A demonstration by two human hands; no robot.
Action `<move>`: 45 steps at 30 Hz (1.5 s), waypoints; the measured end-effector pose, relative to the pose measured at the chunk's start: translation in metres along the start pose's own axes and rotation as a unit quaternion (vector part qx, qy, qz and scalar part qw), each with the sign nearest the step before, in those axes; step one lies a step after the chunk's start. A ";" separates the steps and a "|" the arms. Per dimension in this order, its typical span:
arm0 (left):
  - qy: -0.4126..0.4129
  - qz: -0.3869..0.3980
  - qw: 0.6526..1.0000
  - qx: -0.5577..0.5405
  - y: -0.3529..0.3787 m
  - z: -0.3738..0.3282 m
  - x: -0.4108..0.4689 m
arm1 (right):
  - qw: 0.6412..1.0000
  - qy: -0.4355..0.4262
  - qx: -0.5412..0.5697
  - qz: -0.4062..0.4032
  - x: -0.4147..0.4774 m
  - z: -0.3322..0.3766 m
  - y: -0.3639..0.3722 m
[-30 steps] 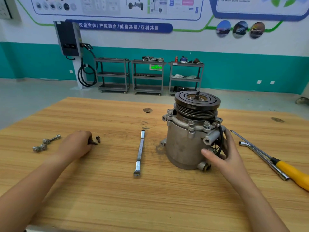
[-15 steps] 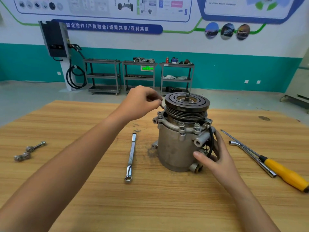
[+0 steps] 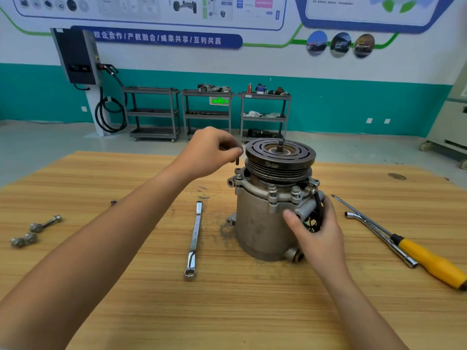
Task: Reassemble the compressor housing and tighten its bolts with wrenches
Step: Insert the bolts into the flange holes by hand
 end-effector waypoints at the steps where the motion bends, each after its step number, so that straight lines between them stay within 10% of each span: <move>1: 0.004 0.008 1.000 0.008 0.004 0.000 -0.001 | 1.000 -0.002 -0.002 -0.005 0.001 0.001 -0.001; 14: -0.009 0.030 0.997 -0.068 0.005 0.008 -0.006 | 0.986 0.058 -0.004 0.154 0.050 -0.046 -0.004; 32: 0.018 0.033 0.996 -0.080 0.019 0.010 -0.015 | 0.987 0.126 0.003 0.102 0.052 -0.066 -0.007; 45: -0.249 0.003 0.913 -0.323 0.046 0.089 0.003 | 0.991 0.115 -0.070 -0.013 0.012 -0.044 -0.014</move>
Point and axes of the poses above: each hand's wrist, its own x-axis towards the middle knuckle, its own y-axis out of the palm, z = x × y, the point moved 10 cm from there along x, towards the middle knuckle, and after that the axes turned 13 degrees about -y, right-handed, at the moved point
